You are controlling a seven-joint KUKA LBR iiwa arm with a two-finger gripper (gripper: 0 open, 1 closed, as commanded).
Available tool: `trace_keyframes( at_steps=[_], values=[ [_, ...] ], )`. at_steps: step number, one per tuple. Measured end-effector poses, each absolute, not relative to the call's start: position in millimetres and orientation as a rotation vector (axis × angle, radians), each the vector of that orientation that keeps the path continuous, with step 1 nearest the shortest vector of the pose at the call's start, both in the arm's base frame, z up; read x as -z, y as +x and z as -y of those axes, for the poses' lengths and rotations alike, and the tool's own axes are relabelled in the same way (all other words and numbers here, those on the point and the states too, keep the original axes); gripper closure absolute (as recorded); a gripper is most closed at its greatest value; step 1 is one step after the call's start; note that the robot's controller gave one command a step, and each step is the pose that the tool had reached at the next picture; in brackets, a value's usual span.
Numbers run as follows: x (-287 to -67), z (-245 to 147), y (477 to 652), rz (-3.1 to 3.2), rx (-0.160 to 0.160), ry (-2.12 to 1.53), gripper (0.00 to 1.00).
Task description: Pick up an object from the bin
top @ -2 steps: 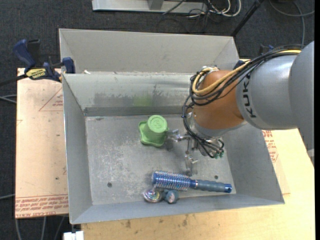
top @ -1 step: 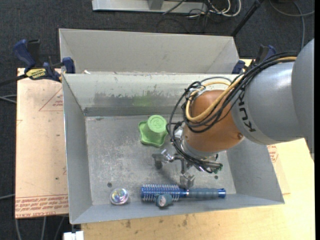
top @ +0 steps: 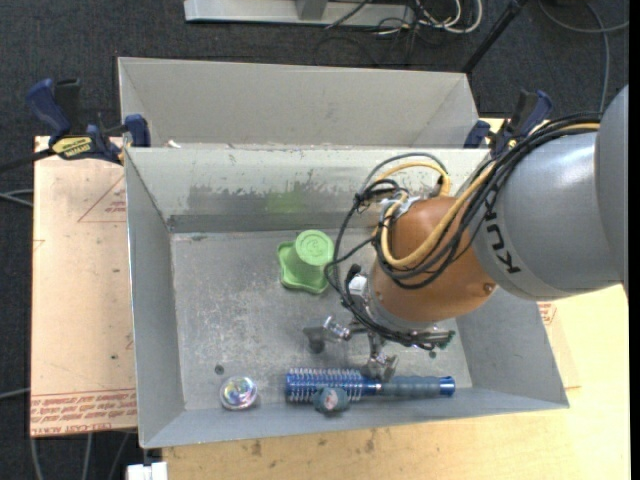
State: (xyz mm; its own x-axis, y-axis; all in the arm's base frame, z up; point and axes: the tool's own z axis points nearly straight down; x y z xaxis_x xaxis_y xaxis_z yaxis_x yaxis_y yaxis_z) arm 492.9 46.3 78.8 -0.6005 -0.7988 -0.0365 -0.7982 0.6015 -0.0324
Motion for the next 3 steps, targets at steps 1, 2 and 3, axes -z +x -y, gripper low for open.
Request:
trace_keyframes(
  at_steps=[1,2,3],
  values=[
    [-77.6,-46.1,494.9,-2.758,0.015,-1.423,0.00],
    [-76.6,-47.6,489.9,-2.623,0.017,-1.657,0.00],
    [-75.7,-48.0,488.6,-2.530,0.016,-1.804,0.00]
  ],
)
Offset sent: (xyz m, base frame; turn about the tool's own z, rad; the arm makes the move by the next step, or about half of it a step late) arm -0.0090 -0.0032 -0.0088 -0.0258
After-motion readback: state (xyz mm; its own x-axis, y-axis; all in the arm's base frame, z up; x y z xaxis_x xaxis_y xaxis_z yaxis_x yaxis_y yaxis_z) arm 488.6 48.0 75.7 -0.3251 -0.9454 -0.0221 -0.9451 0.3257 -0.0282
